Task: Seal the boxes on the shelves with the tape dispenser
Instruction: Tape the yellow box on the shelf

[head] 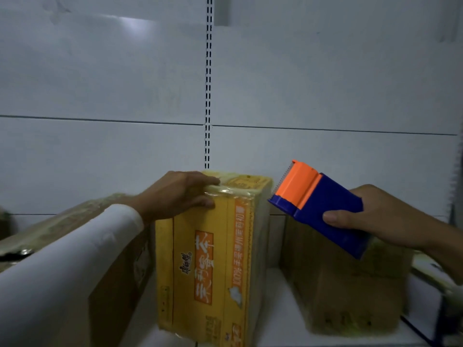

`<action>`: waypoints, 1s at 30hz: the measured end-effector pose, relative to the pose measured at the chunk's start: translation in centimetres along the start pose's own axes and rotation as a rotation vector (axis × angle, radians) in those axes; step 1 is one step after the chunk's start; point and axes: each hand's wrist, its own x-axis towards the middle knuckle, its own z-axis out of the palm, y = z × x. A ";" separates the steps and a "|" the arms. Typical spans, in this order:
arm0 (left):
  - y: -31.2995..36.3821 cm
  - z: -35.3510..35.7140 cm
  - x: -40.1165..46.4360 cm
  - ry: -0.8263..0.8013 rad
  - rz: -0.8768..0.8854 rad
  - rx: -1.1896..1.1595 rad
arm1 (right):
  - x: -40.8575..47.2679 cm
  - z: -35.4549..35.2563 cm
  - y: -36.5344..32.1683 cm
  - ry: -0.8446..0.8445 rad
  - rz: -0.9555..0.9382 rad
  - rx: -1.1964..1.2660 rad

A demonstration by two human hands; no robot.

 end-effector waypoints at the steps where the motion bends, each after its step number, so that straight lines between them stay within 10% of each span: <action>1: -0.1 -0.2 -0.3 0.001 -0.007 -0.021 | -0.1 0.1 -0.2 -0.009 0.001 -0.002; 15: -2.6 0.6 -1.1 0.013 0.011 -0.171 | -2.1 2.8 -1.3 -0.026 0.091 -0.011; 20: 0.6 0.3 -1.1 0.255 -0.067 -0.297 | -2.2 3.1 -1.1 -0.036 0.104 -0.011; 26: 5.9 2.0 0.1 0.151 -0.082 0.148 | -1.6 1.6 0.4 -0.051 0.063 -0.047; 30: 4.7 1.3 -1.0 0.158 -0.023 -0.178 | -1.4 0.3 2.1 -0.114 0.019 -0.029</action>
